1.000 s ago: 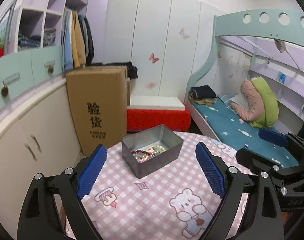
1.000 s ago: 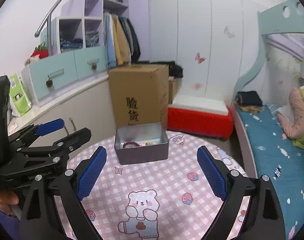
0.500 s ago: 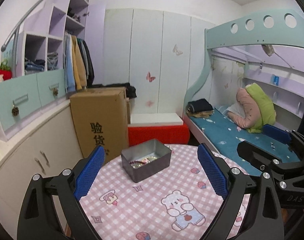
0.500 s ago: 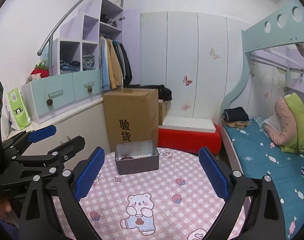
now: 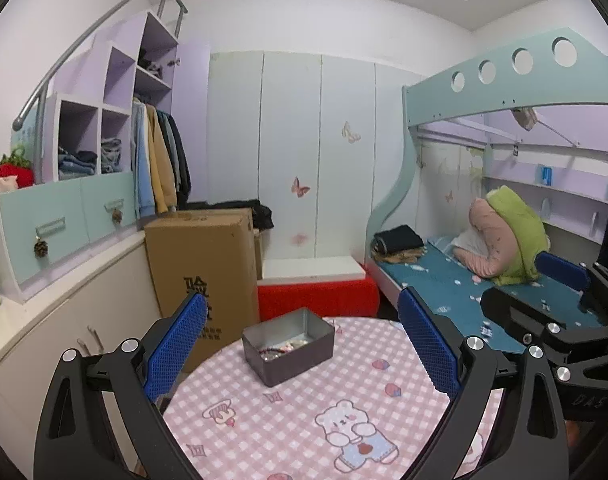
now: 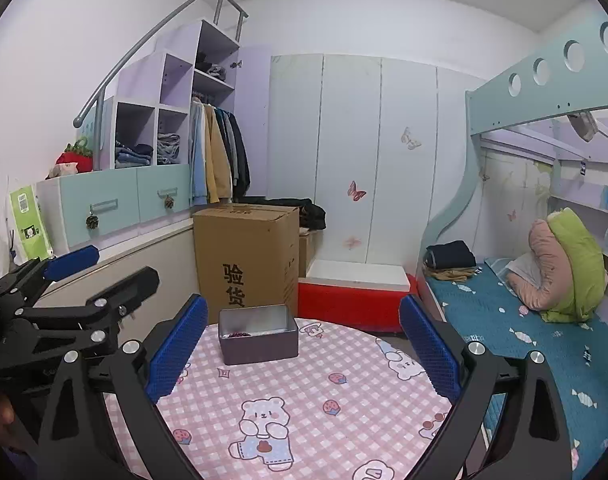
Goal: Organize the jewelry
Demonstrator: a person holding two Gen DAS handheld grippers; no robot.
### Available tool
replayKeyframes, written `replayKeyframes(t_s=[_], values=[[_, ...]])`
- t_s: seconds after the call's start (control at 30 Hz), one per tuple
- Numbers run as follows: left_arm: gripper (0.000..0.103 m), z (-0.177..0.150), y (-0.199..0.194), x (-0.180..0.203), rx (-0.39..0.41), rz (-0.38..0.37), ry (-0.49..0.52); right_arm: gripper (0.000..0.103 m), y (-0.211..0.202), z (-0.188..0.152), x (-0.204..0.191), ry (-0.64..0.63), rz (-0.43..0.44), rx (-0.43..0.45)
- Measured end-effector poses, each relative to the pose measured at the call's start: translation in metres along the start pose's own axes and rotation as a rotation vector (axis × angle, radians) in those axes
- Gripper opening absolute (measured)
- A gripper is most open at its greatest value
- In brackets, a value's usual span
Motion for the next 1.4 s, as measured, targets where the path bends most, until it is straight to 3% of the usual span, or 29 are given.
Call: replayKeyframes(t_s=[0.33, 1.4], values=[[0.093, 0.007, -0.010, 0.002, 0.071, 0.028, 0.018, 0.094, -0.002, -0.001, 0.003, 0.012, 0.002, 0.005], [0.093, 0.007, -0.005, 0.002, 0.070, 0.044, 0.035, 0.094, 0.013, -0.008, 0.001, 0.048, 0.039, -0.043]])
Point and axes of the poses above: each gripper's, at about its wrist camera, not at the fingertips, and y roughly the way its jaws point, x to its right, z to its top, the point moved 6 cm from there along y, roughly the way its jaws point, and after that the axes turned 3 degrees about -z, right-handed, at the moved point
